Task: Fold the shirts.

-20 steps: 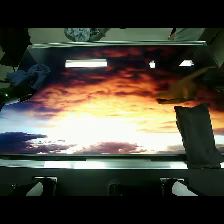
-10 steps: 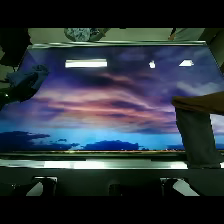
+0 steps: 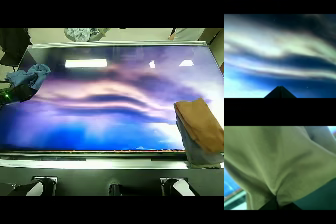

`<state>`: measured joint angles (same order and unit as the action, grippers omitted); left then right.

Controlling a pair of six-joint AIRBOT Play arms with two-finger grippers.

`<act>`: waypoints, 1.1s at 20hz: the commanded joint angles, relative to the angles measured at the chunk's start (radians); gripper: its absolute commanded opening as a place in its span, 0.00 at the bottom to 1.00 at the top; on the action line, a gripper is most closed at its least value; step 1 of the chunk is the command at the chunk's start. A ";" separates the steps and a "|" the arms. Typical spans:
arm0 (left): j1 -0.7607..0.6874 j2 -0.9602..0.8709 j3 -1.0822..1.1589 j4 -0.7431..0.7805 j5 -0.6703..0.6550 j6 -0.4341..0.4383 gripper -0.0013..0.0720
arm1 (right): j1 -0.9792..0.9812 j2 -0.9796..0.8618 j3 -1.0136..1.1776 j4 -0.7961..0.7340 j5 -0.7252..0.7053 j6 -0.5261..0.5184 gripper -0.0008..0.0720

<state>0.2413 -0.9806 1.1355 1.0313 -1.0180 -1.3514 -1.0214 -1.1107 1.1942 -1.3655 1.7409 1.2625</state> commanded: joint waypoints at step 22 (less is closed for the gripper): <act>-0.325 -0.339 0.203 0.594 -0.418 -0.310 0.89 | 1.107 -0.322 0.321 -0.055 -0.332 0.022 0.95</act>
<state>-0.0376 -1.2964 1.4872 1.6146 -1.2819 -1.6287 -0.0868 -1.2873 1.5028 -1.4609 1.2087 1.2724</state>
